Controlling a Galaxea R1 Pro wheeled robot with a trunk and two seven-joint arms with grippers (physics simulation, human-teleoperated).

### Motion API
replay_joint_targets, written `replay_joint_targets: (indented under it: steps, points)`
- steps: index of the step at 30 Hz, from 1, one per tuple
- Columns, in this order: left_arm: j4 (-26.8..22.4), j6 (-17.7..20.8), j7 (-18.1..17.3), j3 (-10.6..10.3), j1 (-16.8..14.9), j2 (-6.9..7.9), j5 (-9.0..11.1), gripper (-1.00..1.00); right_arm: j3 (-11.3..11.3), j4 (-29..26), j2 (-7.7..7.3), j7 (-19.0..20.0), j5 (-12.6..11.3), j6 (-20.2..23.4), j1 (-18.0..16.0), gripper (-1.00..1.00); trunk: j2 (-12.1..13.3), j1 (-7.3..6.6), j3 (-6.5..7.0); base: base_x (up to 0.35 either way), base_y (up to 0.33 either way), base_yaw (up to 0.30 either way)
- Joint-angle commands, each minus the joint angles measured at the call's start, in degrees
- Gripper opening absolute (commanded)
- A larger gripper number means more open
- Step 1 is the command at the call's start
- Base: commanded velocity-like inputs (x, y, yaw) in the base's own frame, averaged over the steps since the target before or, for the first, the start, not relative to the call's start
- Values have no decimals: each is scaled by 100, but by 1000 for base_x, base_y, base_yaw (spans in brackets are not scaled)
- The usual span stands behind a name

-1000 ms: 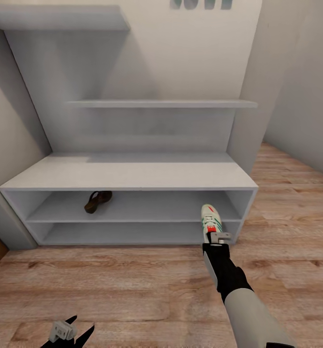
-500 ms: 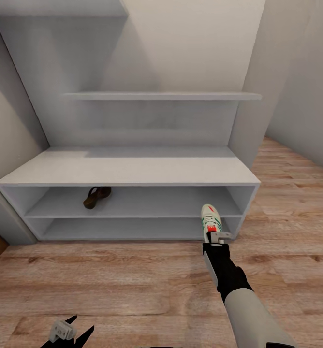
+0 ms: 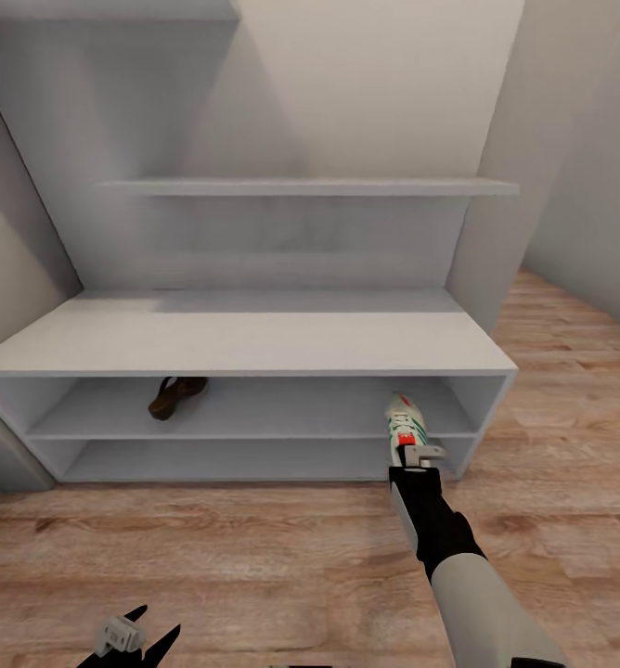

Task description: Pick up the two gym shoes and the two sandals from the corridor floor and place them onto the hallstand (shoe rack) in the corridor, making sure they are on the rack and not on the floor. Arrange them so the two gym shoes are next to each other and the two sandals are next to each other.

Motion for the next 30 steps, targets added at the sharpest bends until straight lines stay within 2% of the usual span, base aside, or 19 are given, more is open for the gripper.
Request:
replay_joint_targets:
  steps: [1,17,30]
  points:
    - [7,-6,-35,10,-4,1,22,100,-19,-9,7,16,62,39,-3,-100,-2,2,-5,300,0,0]
    - [7,-6,-35,10,-4,-4,22,100,-19,-10,7,16,65,39,-3,-100,-2,2,-5,285,0,0]
    - [7,-12,-36,10,3,2,22,100,-19,-10,7,16,65,39,-3,-100,-2,2,-5,59,0,0]
